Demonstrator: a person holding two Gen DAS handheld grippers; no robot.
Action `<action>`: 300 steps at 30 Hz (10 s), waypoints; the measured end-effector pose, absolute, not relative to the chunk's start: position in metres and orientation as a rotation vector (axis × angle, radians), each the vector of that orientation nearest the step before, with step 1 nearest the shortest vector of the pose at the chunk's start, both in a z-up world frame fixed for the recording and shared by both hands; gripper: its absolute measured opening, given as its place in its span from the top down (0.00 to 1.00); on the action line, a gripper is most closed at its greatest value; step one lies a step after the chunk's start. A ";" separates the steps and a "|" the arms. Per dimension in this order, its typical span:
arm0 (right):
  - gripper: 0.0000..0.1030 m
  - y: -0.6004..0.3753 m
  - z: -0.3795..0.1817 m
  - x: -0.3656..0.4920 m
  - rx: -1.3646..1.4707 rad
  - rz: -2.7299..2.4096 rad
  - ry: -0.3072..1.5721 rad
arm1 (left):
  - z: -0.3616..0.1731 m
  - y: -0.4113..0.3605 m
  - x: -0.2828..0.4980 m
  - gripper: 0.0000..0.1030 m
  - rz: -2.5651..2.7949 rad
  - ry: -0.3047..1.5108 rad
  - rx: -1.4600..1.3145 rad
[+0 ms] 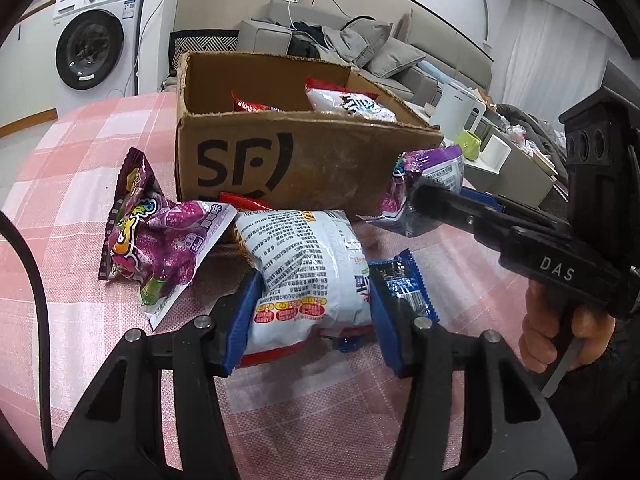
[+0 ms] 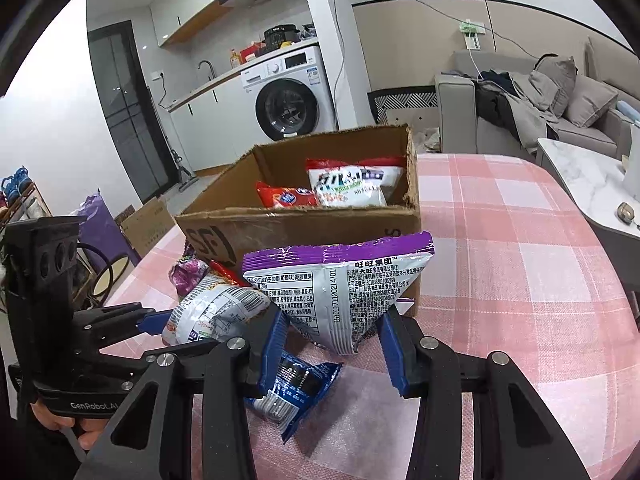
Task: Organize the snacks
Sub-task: 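Lift both held bags and carry them over the cardboard box, then lower both bags into the box and open both tools, then move both open tools back toward the blue wrapped snack and candy bag, then grasp the blue wrapped snack with the right tool while the left tool grasps the purple candy bag, then lift both held snacks and carry them over the cardboard box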
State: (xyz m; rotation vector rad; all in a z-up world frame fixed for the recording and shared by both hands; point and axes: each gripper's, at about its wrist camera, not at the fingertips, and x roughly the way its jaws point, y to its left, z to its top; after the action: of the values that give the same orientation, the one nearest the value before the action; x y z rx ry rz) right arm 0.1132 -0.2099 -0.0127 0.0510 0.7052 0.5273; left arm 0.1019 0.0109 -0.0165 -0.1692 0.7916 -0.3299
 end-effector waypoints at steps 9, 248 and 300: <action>0.57 -0.211 0.001 0.102 0.054 0.550 0.658 | 0.001 0.011 0.094 0.51 -0.343 0.730 -0.169; 0.53 -0.189 -0.019 0.090 -0.026 0.569 0.795 | 0.049 0.068 0.111 0.46 -0.094 0.640 -0.025; 0.53 -0.187 0.044 0.197 0.098 0.504 0.705 | 0.090 0.016 0.204 0.46 -0.109 0.629 0.038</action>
State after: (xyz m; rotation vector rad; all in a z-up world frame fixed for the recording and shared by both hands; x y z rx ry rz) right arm 0.1970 -0.1875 0.0439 0.0985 0.7053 0.5041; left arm 0.2038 0.0165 0.0900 0.0381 0.6286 -0.1086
